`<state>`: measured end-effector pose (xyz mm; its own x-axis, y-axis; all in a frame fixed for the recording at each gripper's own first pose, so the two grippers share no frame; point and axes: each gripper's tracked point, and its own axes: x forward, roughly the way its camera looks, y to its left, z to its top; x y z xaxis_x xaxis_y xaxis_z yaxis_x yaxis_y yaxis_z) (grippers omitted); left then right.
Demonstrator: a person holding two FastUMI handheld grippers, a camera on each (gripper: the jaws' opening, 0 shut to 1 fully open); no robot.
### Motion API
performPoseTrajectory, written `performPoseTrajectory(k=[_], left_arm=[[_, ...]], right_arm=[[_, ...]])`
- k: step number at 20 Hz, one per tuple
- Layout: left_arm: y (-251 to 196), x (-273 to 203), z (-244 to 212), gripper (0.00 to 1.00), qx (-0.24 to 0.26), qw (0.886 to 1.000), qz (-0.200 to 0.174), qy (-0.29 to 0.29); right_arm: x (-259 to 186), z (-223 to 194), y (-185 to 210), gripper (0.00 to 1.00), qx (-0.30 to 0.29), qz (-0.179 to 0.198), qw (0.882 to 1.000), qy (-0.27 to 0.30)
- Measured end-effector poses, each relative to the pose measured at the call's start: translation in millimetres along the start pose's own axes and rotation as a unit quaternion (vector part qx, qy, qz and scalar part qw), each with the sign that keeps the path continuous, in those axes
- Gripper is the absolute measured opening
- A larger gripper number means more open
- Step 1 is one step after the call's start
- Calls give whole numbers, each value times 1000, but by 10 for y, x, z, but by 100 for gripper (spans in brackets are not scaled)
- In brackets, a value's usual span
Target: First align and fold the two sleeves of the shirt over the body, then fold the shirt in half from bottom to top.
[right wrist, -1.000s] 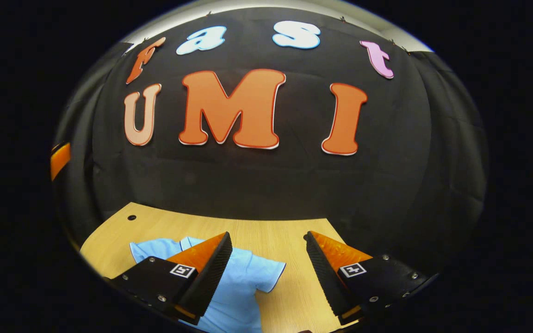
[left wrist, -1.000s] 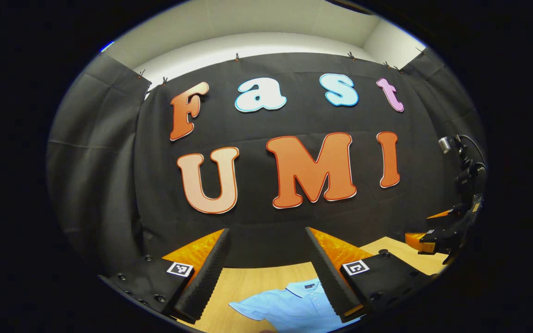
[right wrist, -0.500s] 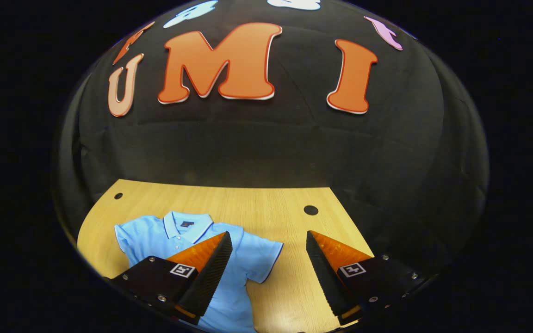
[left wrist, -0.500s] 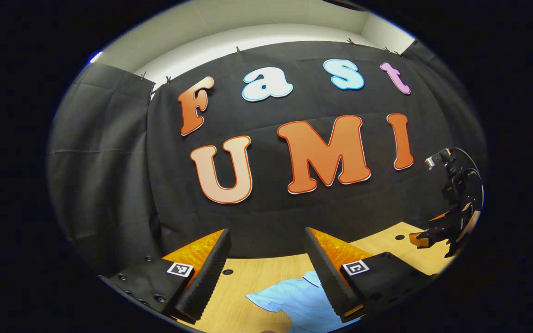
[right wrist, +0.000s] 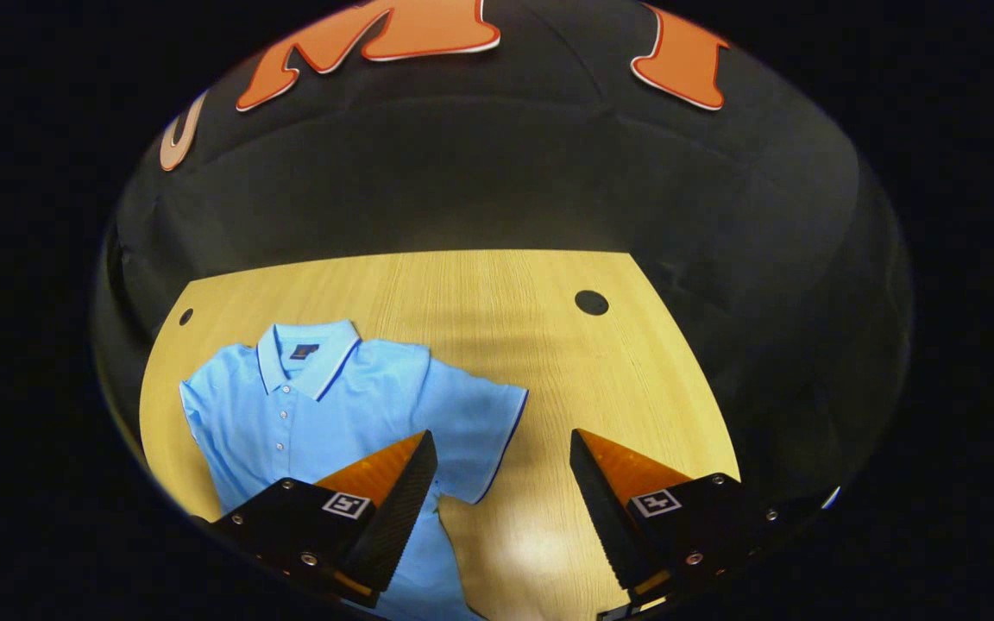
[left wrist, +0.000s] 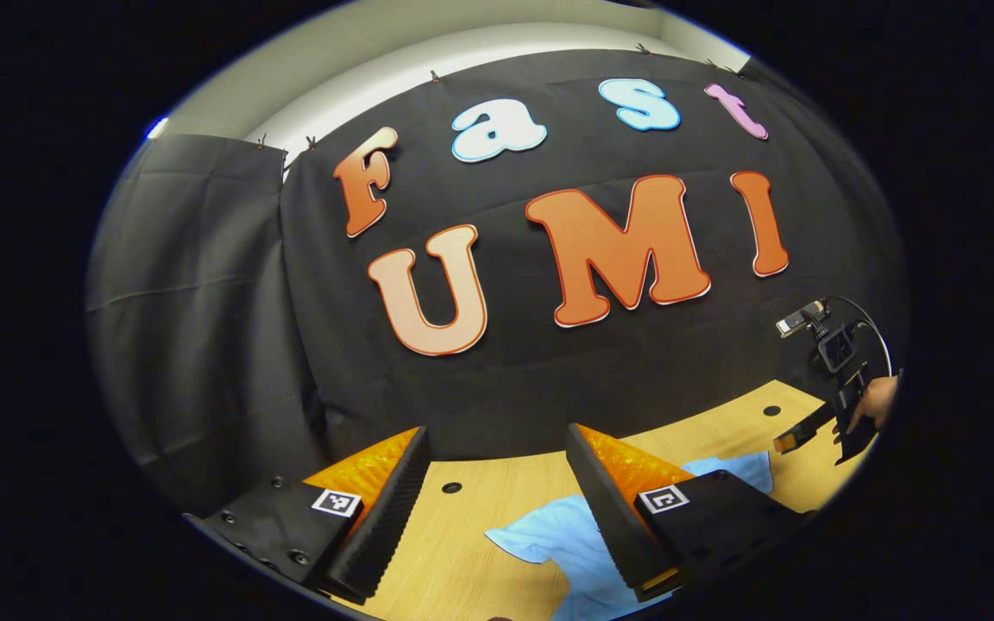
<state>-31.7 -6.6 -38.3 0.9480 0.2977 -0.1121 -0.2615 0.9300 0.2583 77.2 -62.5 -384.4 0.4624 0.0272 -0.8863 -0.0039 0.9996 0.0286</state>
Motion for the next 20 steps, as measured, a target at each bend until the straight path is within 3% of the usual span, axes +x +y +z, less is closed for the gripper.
performPoseTrajectory(k=[4,9,12,18,19,20], left_arm=[[62,-31,-198,100,-6,999,19,29],[91,-31,-368,100,-7,998,35,58],[100,-25,-475,100,-10,997,42,70],[32,4,-596,100,-4,995,42,87],[41,9,-599,100,-4,995,44,89],[49,17,-613,100,-3,995,45,90]], right_arm=[[286,-167,66,92,32,18,997,72],[573,-194,80,87,22,17,993,110],[706,-243,124,87,53,27,987,147],[1014,-399,5,72,46,-4,981,186],[1052,-407,1,63,46,-8,981,189],[1091,-430,14,65,46,-12,980,193]])
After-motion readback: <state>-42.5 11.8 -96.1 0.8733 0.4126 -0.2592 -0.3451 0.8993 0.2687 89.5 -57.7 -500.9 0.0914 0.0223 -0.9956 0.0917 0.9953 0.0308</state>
